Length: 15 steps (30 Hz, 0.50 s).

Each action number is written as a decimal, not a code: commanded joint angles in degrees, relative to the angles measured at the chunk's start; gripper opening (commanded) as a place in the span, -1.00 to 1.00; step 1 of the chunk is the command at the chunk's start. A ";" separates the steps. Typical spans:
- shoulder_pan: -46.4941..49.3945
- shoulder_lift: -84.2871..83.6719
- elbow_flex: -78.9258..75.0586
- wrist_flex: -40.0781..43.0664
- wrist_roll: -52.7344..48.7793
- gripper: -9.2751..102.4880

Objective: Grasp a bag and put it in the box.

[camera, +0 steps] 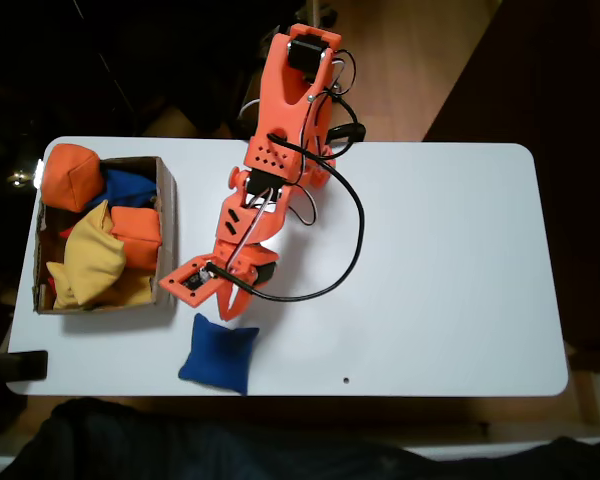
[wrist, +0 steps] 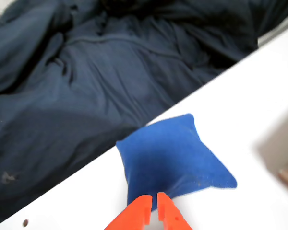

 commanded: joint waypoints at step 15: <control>-2.55 -5.54 -22.94 27.77 7.12 -0.83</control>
